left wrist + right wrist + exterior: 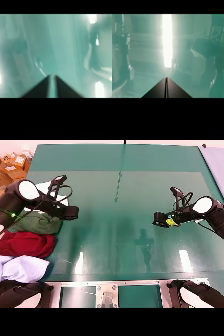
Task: Fold the shirts.
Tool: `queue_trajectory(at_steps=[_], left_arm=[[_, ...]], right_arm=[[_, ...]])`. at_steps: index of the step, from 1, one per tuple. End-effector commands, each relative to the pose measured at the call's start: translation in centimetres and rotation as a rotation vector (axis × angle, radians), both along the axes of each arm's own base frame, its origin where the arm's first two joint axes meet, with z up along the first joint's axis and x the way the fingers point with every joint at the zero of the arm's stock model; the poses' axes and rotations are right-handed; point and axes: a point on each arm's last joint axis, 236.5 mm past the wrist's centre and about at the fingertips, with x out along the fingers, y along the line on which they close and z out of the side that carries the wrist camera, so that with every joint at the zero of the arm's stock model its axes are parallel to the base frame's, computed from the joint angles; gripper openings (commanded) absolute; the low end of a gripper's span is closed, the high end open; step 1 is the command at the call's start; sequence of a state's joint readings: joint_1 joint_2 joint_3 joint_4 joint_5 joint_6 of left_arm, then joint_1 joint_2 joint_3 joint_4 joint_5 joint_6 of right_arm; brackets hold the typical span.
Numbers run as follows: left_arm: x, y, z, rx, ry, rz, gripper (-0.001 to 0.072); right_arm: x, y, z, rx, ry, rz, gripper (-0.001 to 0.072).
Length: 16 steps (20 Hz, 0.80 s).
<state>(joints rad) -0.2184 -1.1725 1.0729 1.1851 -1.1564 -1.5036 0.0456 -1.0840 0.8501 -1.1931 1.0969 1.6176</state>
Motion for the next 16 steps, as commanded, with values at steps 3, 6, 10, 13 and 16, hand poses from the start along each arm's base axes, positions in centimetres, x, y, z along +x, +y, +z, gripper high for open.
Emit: queue_trajectory(at_steps=[3,6,10,13,16], left_arm=[[8.4,11.5,1.4,0.41,-0.359,0.118,0.071],[11.2,19.9,1.1,0.452,-0.384,0.303,0.072],[13.7,28.3,-3.2,0.36,-0.284,0.555,0.072],[15.7,30.4,-7.2,0.328,-0.218,0.586,0.072],[16.5,30.5,-9.9,0.328,-0.172,0.572,0.072]], right_arm=[[1.4,-0.2,0.2,-0.002,-0.056,-0.023,0.0232],[3.2,-0.3,0.8,0.001,-0.128,-0.053,0.0443],[4.4,-0.6,1.3,-0.002,-0.182,-0.075,0.0496],[4.8,-0.7,1.5,-0.002,-0.198,-0.082,0.0496],[4.8,-0.7,1.5,-0.003,-0.198,-0.081,0.0487]])
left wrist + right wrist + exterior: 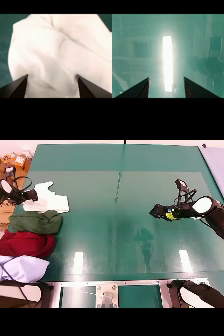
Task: Fold the shirts.
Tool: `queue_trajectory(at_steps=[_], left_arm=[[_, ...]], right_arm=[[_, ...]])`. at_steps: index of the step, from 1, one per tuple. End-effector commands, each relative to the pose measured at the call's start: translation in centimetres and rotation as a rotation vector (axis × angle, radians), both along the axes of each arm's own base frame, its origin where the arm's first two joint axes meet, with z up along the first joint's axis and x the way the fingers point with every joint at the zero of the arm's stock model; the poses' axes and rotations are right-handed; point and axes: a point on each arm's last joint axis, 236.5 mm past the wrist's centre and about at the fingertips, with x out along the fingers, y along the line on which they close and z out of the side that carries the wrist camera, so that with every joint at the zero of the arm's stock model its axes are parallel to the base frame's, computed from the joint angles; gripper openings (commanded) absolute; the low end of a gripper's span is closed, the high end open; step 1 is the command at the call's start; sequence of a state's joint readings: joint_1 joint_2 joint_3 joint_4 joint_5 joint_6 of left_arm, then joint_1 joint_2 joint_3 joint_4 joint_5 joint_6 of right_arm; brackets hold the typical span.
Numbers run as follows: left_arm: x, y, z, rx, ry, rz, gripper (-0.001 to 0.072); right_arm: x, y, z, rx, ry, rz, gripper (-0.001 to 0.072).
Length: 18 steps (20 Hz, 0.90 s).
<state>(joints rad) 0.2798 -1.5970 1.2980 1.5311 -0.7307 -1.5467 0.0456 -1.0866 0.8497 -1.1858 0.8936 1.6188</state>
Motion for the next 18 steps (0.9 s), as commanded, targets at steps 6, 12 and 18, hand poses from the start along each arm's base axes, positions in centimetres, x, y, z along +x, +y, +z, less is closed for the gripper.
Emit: queue_trajectory(at_steps=[6,12,18], left_arm=[[-0.3,-0.3,-1.7,-0.048,0.122,-0.1,0.0021],[4.6,-11.3,15.3,-0.169,-0.174,-0.291,0.0021],[-1.9,-32.6,22.2,-0.354,-0.178,-0.715,0.0021]], right_arm=[[0.4,-0.5,0.1,0.0,-0.011,-0.018,0.023],[0.6,-3.7,1.8,0.016,0.017,-0.091,0.0019],[1.8,-7.5,4.3,0.017,-0.02,-0.181,0.0019]])
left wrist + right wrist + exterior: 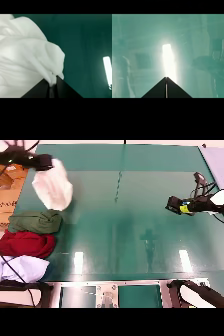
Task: Fold the shirts.
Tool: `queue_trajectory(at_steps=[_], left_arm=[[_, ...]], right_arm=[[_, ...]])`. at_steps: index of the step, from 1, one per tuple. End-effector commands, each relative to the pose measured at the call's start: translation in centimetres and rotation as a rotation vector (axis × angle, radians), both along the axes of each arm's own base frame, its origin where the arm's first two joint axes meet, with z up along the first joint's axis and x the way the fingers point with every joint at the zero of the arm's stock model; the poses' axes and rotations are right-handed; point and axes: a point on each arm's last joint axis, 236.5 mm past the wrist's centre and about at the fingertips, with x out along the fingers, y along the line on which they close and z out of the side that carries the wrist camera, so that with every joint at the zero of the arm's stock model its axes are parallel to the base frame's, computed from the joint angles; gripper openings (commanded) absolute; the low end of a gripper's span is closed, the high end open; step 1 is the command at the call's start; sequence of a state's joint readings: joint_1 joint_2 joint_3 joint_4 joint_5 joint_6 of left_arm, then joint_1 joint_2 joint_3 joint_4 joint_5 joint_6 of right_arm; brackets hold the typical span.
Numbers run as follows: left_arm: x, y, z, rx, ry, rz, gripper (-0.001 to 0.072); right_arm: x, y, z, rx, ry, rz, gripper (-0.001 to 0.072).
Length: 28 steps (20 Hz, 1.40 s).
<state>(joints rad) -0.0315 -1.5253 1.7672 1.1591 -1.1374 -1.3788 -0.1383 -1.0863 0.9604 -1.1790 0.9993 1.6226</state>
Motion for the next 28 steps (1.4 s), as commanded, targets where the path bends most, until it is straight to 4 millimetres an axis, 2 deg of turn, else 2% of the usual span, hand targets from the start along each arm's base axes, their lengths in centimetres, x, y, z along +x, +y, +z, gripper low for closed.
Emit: queue_trajectory(at_steps=[1,4,5,6,7,8,9,10,12,14,15,16,17,19,20,23,25,26,28], left_arm=[[-5.6,-12.0,2.0,-0.087,0.044,-0.267,0.0021],[-9.3,-19.1,-0.9,-0.096,0.083,-0.394,0.0023],[-10.5,-21.0,-2.4,-0.098,0.102,-0.422,0.003],[-11.5,-22.3,-3.6,-0.094,0.119,-0.442,0.0312],[-12.2,-22.8,-4.7,-0.09,0.137,-0.451,0.0579],[-12.3,-22.4,-5.2,-0.08,0.151,-0.449,0.0585],[-11.7,-21.1,-5.4,-0.062,0.16,-0.431,0.0586],[-10.9,-19.2,-5.5,-0.05,0.175,-0.401,0.0586],[-8.7,-13.9,-6.0,-0.046,0.22,-0.3,0.0586],[-7.0,-8.5,-7.7,-0.052,0.266,-0.183,0.0586],[-6.4,-6.3,-9.3,-0.058,0.289,-0.127,0.0586],[-6.1,-4.7,-11.2,-0.058,0.315,-0.09,0.0586],[-6.0,-3.7,-13.6,-0.061,0.348,-0.068,0.0586],[-5.9,-3.6,-18.0,-0.071,0.406,-0.063,0.0586],[-5.8,-4.6,-19.4,-0.106,0.431,-0.08,0.0586],[-4.6,-7.9,-21.8,-0.234,0.435,-0.1,0.0585],[-4.9,-8.3,-23.3,-0.23,0.459,-0.111,0.0584],[-5.1,-8.4,-24.0,-0.228,0.473,-0.112,0.0554],[-5.4,-8.5,-24.5,-0.222,0.482,-0.133,0.0272]], right_arm=[[0.3,-1.6,1.0,0.002,-0.009,-0.037,0.0019],[0.3,-1.6,1.0,0.006,-0.009,-0.04,0.002],[0.3,-1.4,1.1,0.017,-0.011,-0.041,0.0081],[0.4,-1.1,1.2,0.031,-0.014,-0.043,0.0233],[0.5,-0.9,1.3,0.044,-0.016,-0.044,0.0336],[0.4,-0.9,1.3,0.045,-0.014,-0.043,0.0366],[0.2,-0.8,1.2,0.047,-0.004,-0.039,0.0372],[-0.2,-0.6,1.0,0.05,0.013,-0.032,0.0373],[-1.6,0.1,-0.5,0.069,0.076,-0.016,0.0373],[-3.9,2.2,-3.6,0.116,0.159,0.015,0.0373],[-5.6,3.9,-5.4,0.145,0.214,0.039,0.0396],[-7.1,5.7,-7.0,0.177,0.257,0.06,0.0453],[-8.4,7.9,-8.4,0.214,0.284,0.077,0.0476],[-9.7,11.8,-10.3,0.261,0.279,0.1,0.0501],[-9.9,13.6,-10.9,0.274,0.263,0.111,0.051],[-9.7,18.5,-12.2,0.31,0.256,0.144,0.051],[-9.4,20.4,-13.2,0.3,0.271,0.17,0.051],[-9.2,21.0,-13.7,0.296,0.282,0.178,0.0509],[-8.1,21.7,-14.1,0.297,0.289,0.18,0.049]])
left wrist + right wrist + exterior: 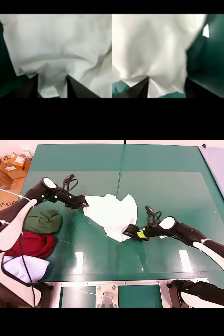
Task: Fold the shirts.
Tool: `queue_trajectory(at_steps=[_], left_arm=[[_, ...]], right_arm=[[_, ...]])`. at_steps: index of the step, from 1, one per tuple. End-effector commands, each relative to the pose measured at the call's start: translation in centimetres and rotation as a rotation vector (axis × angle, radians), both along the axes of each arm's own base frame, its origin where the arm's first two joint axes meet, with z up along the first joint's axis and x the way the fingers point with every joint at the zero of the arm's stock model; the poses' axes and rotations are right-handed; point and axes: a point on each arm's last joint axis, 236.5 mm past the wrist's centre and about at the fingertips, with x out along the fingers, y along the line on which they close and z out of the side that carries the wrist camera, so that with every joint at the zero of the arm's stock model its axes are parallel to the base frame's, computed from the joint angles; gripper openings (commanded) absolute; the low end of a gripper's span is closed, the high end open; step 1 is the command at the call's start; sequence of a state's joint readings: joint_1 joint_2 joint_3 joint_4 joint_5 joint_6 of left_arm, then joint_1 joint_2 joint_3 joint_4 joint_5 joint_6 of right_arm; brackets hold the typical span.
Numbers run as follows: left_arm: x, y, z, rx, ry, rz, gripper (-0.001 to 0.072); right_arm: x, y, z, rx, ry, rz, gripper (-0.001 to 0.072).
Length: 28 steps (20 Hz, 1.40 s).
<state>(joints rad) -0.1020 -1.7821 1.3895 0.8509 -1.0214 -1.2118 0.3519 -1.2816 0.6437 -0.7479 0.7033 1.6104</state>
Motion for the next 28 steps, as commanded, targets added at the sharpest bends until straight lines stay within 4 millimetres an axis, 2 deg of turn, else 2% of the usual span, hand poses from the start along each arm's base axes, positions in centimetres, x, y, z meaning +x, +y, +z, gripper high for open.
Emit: queue_trajectory(at_steps=[1,2,4,6,7,8,10,11,12,13,15,16,18,20,21,22,24,26,28], left_arm=[[-0.2,-0.7,-1.0,-0.021,0.003,-0.042,0.008],[-0.3,-0.6,-0.4,-0.024,-0.002,-0.068,0.0023],[0.4,1.0,1.5,-0.009,-0.005,-0.087,0.0021],[1.2,4.0,3.5,0.047,-0.007,-0.065,0.002],[1.4,5.7,4.5,0.091,-0.024,-0.043,0.002],[1.5,7.4,5.6,0.128,-0.045,-0.022,0.002],[1.4,8.7,9.5,0.133,-0.109,0.012,0.0021],[1.3,8.6,12.1,0.126,-0.166,0.02,0.002],[1.3,8.4,15.7,0.113,-0.249,0.035,0.002],[1.1,7.7,19.6,0.072,-0.338,0.055,0.002],[-0.7,6.1,29.2,-0.027,-0.557,0.087,0.002],[-2.4,5.7,34.1,-0.058,-0.682,0.096,0.002],[-6.6,5.7,42.4,-0.084,-0.905,0.128,0.0021],[-12.0,5.8,48.7,-0.092,-1.088,0.148,0.0021],[-14.4,5.8,50.9,-0.094,-1.159,0.151,0.0021],[-16.5,5.8,52.4,-0.085,-1.222,0.144,0.0021],[-18.5,5.9,53.1,-0.053,-1.258,0.13,0.0022],[-18.5,6.0,51.4,-0.005,-1.21,0.1,0.0022],[-17.3,6.0,48.7,0.03,-1.125,0.069,0.0022]], right_arm=[[1.4,1.9,-1.0,-0.001,-0.006,0.003,0.0368],[2.0,1.8,-0.5,0.001,-0.029,0.018,0.0165],[2.6,0.8,0.6,0.013,-0.035,0.069,0.0018],[3.5,-2.1,1.5,-0.017,-0.031,0.079,0.0018],[4.5,-4.2,2.3,-0.034,-0.05,0.054,0.0018],[5.8,-6.0,3.6,-0.038,-0.082,0.021,0.0018],[8.7,-9.3,8.2,-0.031,-0.199,-0.036,0.0018],[9.9,-10.3,11.2,-0.031,-0.273,-0.041,0.0018],[10.8,-10.9,14.6,-0.033,-0.354,-0.038,0.0017],[11.4,-11.2,18.6,-0.038,-0.449,-0.023,0.0018],[11.7,-11.3,26.9,-0.055,-0.647,0.006,0.0018],[11.2,-11.2,31.3,-0.063,-0.749,0.021,0.0018],[9.2,-10.9,38.7,-0.08,-0.913,0.042,0.0018],[6.3,-11.3,45.0,-0.144,-1.072,0.052,0.0019],[4.8,-11.5,47.4,-0.164,-1.137,0.049,0.0018],[3.3,-11.4,49.7,-0.175,-1.2,0.045,0.0019],[1.0,-11.3,52.1,-0.182,-1.271,0.042,0.0019],[0.3,-11.4,51.7,-0.195,-1.254,0.045,0.0019],[1.4,-11.5,49.7,-0.184,-1.187,0.045,0.0019]])
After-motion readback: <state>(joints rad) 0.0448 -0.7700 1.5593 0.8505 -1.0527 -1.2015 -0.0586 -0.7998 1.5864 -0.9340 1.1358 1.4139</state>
